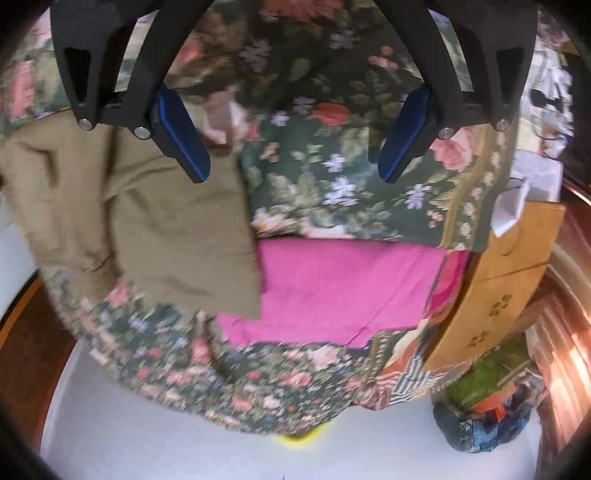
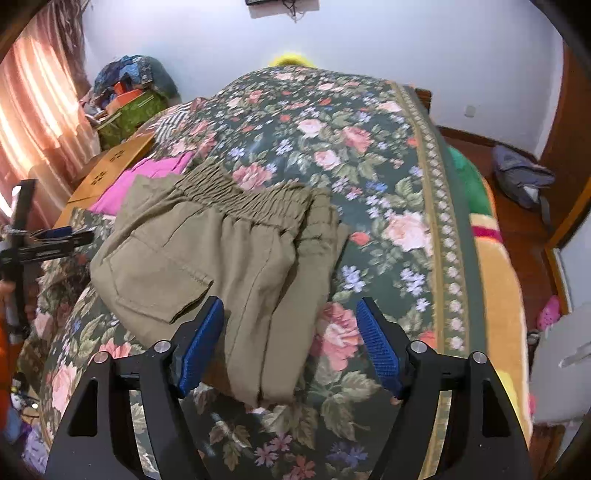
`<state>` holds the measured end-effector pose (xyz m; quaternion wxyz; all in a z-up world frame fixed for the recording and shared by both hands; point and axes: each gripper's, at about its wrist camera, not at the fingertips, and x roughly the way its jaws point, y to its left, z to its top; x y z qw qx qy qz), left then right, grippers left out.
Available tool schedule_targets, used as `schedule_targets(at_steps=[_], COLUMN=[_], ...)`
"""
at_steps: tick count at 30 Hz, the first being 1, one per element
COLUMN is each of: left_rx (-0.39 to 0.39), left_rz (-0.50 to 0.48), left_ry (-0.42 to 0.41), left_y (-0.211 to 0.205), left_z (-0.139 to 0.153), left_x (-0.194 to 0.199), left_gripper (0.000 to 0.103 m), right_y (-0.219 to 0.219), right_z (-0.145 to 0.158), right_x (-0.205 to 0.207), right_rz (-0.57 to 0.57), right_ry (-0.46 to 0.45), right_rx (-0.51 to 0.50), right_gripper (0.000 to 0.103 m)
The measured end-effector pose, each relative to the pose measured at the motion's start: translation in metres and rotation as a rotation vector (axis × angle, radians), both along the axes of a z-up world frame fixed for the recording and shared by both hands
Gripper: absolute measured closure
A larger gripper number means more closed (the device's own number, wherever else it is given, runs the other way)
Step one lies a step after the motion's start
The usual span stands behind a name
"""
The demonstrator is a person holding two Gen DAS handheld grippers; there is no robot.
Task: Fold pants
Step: 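Lower the right gripper onto the waistband end of the folded pants, then close the right gripper on the waistband while the left gripper pinches the pant leg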
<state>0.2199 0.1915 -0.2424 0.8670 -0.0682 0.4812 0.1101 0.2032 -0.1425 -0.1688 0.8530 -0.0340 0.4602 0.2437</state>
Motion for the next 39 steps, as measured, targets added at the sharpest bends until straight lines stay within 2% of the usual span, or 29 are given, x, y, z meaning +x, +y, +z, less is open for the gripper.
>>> schedule_targets(at_steps=[4, 9, 12, 17, 21, 25, 27, 32, 34, 36, 37, 39], left_rx=[-0.119, -0.154, -0.156, -0.205, -0.267, -0.271, -0.286, -0.292, -0.298, -0.285, -0.27, -0.252], left_rz=[-0.034, -0.075, -0.093, -0.07, -0.045, -0.061, -0.076, -0.086, -0.083, -0.084, -0.086, -0.088], left_ry=[-0.009, -0.005, 0.028, 0.057, 0.048, 0.037, 0.024, 0.017, 0.018, 0.017, 0.018, 0.017], left_y=[-0.013, -0.033, -0.042, -0.038, -0.031, -0.037, -0.039, -0.041, -0.041, -0.042, -0.044, -0.046], left_z=[0.004, -0.004, -0.02, -0.045, -0.055, -0.057, -0.056, -0.052, -0.051, -0.047, -0.045, -0.041], left_x=[0.009, 0.024, 0.038, 0.053, 0.061, 0.069, 0.072, 0.078, 0.078, 0.077, 0.077, 0.075], left_gripper=[0.009, 0.008, 0.008, 0.006, 0.002, 0.003, 0.016, 0.031, 0.039, 0.053, 0.056, 0.071], right_y=[0.0, 0.003, 0.014, 0.024, 0.021, 0.022, 0.022, 0.025, 0.028, 0.029, 0.03, 0.031], right_z=[0.009, 0.011, 0.002, -0.03, -0.048, -0.061, -0.064, -0.06, -0.057, -0.056, -0.054, -0.049], right_x=[0.007, 0.025, 0.036, 0.057, 0.07, 0.08, 0.084, 0.085, 0.083, 0.086, 0.087, 0.086], right_rz=[-0.026, -0.011, 0.012, 0.043, 0.056, 0.089, 0.097, 0.128, 0.137, 0.143, 0.149, 0.149], right_ry=[-0.046, 0.002, 0.019, 0.124, 0.196, 0.252, 0.266, 0.249, 0.229, 0.219, 0.209, 0.196], right_rx=[-0.042, 0.039, 0.021, 0.011, 0.076, 0.11, 0.122, 0.128, 0.117, 0.119, 0.119, 0.126], right_gripper=[0.029, 0.028, 0.028, 0.028, 0.028, 0.028, 0.027, 0.041, 0.049, 0.054, 0.058, 0.062])
